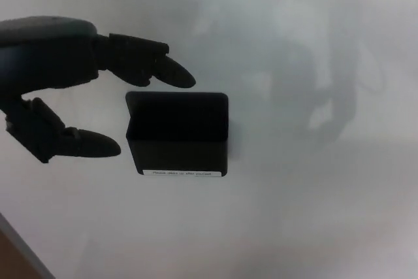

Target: A magnetic marker holder is on the left hand side of the white board, the robot put the index and middle finger into the opening of the container and pull off the magnetic holder and hand it to a human on the left hand side.

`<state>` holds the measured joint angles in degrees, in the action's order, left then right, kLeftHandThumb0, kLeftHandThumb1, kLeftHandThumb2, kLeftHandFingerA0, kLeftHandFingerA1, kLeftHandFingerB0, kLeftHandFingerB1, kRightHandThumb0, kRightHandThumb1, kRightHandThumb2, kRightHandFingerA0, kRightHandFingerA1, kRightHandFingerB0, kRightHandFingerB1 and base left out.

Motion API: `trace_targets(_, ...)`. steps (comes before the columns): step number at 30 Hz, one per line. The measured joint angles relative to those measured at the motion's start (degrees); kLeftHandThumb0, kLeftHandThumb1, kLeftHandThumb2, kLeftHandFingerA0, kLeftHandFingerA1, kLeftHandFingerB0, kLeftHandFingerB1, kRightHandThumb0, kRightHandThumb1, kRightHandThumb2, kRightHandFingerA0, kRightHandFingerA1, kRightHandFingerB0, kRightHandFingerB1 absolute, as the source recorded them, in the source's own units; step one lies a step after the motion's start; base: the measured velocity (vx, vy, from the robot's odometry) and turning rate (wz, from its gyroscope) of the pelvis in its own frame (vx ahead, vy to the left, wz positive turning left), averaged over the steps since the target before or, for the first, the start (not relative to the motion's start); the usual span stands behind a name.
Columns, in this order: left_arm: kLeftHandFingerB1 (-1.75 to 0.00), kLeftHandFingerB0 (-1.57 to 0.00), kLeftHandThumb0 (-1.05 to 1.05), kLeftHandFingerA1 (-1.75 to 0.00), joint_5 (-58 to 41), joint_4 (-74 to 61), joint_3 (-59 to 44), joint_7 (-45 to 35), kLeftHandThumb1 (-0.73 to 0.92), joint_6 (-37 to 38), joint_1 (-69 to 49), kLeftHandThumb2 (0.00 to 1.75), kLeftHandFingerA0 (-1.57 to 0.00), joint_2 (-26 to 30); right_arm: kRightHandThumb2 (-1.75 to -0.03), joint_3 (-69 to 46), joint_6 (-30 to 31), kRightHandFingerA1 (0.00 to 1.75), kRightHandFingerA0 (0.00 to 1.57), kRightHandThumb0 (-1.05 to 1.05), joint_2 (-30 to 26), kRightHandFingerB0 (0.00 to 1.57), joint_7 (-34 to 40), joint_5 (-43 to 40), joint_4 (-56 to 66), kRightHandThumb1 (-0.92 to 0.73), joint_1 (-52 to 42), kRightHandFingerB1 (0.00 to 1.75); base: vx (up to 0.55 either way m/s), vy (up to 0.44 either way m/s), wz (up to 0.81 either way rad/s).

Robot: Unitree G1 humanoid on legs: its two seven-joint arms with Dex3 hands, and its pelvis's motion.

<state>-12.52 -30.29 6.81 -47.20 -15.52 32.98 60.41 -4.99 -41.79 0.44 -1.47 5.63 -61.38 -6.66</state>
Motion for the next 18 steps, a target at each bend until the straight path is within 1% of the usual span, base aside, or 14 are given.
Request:
trace_targets(2,-0.31,-0.08,-0.54,-0.44,0.06,1.21,2.67,-1.94,0.61,-2.15,2.95,0.76,-0.25,0.36,-0.58,0.00,-0.14,0.55,1.01,-0.37,0.00,0.52,0.00,-0.01,-0.05,-0.59,0.02,0.41,0.00,0.000,0.00)
trace_targets(3,-0.27,-0.07,-0.56,-0.45,0.10,1.57,3.58,-2.55,0.61,-2.88,3.87,0.79,-0.29,0.43,-0.58,0.00,-0.16,0.55,1.01,-0.36,0.00,0.52,-0.01,-0.02,-0.07,-0.59,0.02,0.41,0.00,0.000,0.00)
trace_targets(6,-0.26,-0.06,-0.56,-0.48,0.37,3.30,7.38,-5.01,0.62,-6.04,8.45,0.81,-0.35,0.38,-0.58,-0.01,-0.32,0.55,1.02,-0.38,0.00,0.52,-0.01,-0.02,-0.11,-0.59,0.03,0.41,0.00,0.000,0.00)
trace_targets(7,-0.24,-0.08,-0.50,-0.36,0.38,3.45,7.68,-5.17,0.74,-6.27,8.83,0.62,-0.36,0.36,-0.58,-0.01,-0.33,0.55,1.02,-0.38,0.00,0.52,-0.01,-0.02,-0.11,-0.59,0.03,0.41,0.00,0.000,0.00)
trace_targets(9,-0.24,-0.08,-0.50,-0.36,0.53,4.82,10.10,-6.66,0.74,-8.56,12.13,0.62,-0.36,-0.18,-0.58,-0.01,-0.38,0.55,1.02,-0.38,0.00,0.52,0.00,-0.02,-0.15,-0.59,0.04,0.41,0.00,0.000,0.00)
trace_targets(10,-0.20,-0.10,-0.49,-0.35,0.68,5.75,11.73,-7.54,0.73,-9.97,14.28,0.64,-0.28,-0.79,-0.58,0.00,-0.47,0.55,1.01,-0.37,0.00,0.53,0.00,-0.02,-0.19,-0.59,0.07,0.41,0.00,0.000,0.00)
trace_targets(11,-0.20,-0.10,-0.49,-0.35,0.75,6.03,12.22,-7.84,0.73,-10.46,14.97,0.64,-0.28,-1.03,-0.58,-0.01,-0.51,0.55,1.01,-0.37,0.00,0.53,0.00,-0.02,-0.22,-0.59,0.07,0.41,0.00,0.000,0.00)
trace_targets(12,-0.24,-0.03,-0.55,-0.50,0.92,6.59,13.14,-8.31,0.62,-11.32,16.20,0.85,-0.30,-1.67,-0.58,-0.04,-0.55,0.55,1.01,-0.38,0.00,0.53,-0.01,-0.04,-0.27,-0.59,0.07,0.41,0.00,0.000,0.00)
trace_targets(13,-0.22,-0.05,-0.56,-0.51,1.14,7.32,14.57,-9.00,0.63,-12.59,18.07,0.83,-0.42,-2.61,-0.58,-0.09,-0.66,0.55,1.01,-0.38,0.00,0.53,-0.02,-0.09,-0.37,-0.59,0.07,0.42,0.00,0.000,0.00)
trace_targets(14,-0.22,-0.05,-0.56,-0.51,1.22,7.65,15.15,-9.27,0.63,-13.12,18.87,0.83,-0.42,-3.09,-0.58,-0.11,-0.70,0.55,1.01,-0.38,0.00,0.53,-0.03,-0.11,-0.43,-0.59,0.07,0.42,0.00,0.000,0.00)
trace_targets(15,-0.23,-0.05,-0.56,-0.58,1.28,8.01,15.70,-9.58,0.64,-13.68,19.73,0.84,-0.59,-3.59,-0.58,-0.13,-0.75,0.55,1.01,-0.39,0.00,0.53,-0.03,-0.13,-0.48,-0.59,0.07,0.41,0.00,0.000,0.00)
trace_targets(16,-0.23,-0.05,-0.56,-0.58,1.33,8.34,16.19,-9.80,0.64,-14.16,20.46,0.84,-0.59,-4.12,-0.58,-0.16,-0.78,0.55,1.01,-0.39,0.00,0.53,-0.03,-0.15,-0.54,-0.59,0.07,0.41,0.00,0.000,0.00)
trace_targets(17,-0.19,-0.04,-0.51,-0.33,1.52,9.30,17.69,-10.59,0.73,-15.83,22.80,0.65,-0.16,-5.73,-0.58,-0.19,-0.95,0.55,1.00,-0.38,0.00,0.52,-0.04,-0.20,-0.69,-0.59,0.12,0.41,0.00,0.000,0.00)
trace_targets(18,-0.19,-0.04,-0.51,-0.33,1.54,9.40,17.82,-10.65,0.73,-15.95,22.96,0.65,-0.16,-5.85,-0.58,-0.20,-0.96,0.55,1.00,-0.38,0.00,0.52,-0.04,-0.21,-0.71,-0.59,0.12,0.41,0.00,0.000,0.00)
